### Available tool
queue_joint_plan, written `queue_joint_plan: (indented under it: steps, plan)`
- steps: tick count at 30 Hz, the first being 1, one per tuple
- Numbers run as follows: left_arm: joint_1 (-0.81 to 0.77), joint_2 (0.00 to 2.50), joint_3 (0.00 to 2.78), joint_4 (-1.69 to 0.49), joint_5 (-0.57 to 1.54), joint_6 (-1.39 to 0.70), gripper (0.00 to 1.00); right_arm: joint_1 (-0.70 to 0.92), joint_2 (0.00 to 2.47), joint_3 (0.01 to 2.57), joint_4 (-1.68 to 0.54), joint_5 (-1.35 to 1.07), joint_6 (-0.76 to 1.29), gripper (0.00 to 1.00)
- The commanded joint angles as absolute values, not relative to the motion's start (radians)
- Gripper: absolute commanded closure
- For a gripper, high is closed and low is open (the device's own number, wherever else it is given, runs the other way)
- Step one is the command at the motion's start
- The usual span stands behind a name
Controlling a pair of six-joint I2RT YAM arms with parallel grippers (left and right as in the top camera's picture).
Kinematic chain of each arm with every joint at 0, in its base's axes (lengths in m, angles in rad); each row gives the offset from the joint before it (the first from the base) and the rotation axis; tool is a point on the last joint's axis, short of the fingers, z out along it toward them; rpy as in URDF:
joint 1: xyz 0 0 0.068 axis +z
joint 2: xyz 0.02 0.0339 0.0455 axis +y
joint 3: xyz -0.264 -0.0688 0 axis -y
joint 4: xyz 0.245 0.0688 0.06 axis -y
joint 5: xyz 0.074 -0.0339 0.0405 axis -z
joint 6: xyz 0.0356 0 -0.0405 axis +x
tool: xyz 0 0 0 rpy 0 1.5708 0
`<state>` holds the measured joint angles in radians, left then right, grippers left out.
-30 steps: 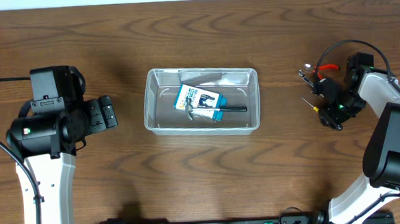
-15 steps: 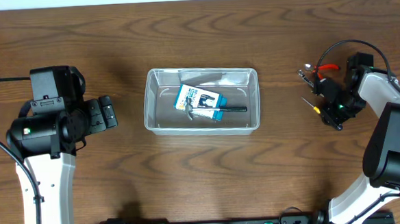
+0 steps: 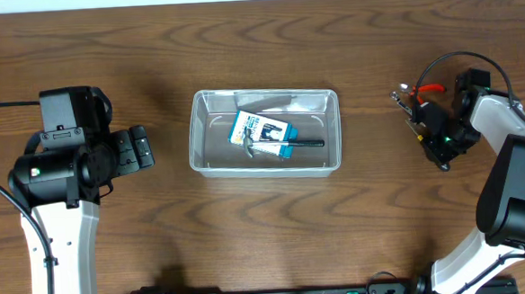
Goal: Pack container
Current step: 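Lower the right gripper and grasp the yellow-handled screwdriver, then carry the screwdriver left and lower it into the container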
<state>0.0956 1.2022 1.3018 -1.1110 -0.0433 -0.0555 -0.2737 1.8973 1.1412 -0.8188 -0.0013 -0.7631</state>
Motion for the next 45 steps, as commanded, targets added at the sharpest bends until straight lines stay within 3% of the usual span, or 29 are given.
queue_joint_plan:
  steps: [1,9,15,18,27,35,45]
  plan:
    - [0.1,1.195,1.306,-1.114,-0.041,-0.064,0.02,-0.274,1.964,1.1,-0.821,-0.065,-0.748,0.79]
    - [0.1,1.195,1.306,-1.114,-0.041,-0.064,0.02,-0.271,1.943,1.131,-0.827,-0.083,-0.738,0.78]
    - [0.1,1.195,1.306,-1.113,-0.041,-0.064,0.02,-0.221,1.857,1.224,-0.91,-0.083,-0.737,0.99]
    - [0.1,1.195,1.306,-1.113,-0.041,-0.064,0.02,-0.171,1.801,1.299,-0.966,-0.083,-0.729,0.99]
    - [0.1,1.195,1.306,-1.113,-0.041,-0.064,0.02,0.126,1.687,1.543,-0.965,-0.083,-0.62,0.99]
    - [0.1,1.195,1.306,-1.114,-0.041,-0.064,0.02,0.447,1.744,1.568,-0.793,-0.089,-0.634,0.99]
    - [0.1,1.195,1.306,-1.121,-0.041,-0.064,0.02,0.584,2.003,1.568,-0.862,-0.207,-0.762,0.99]
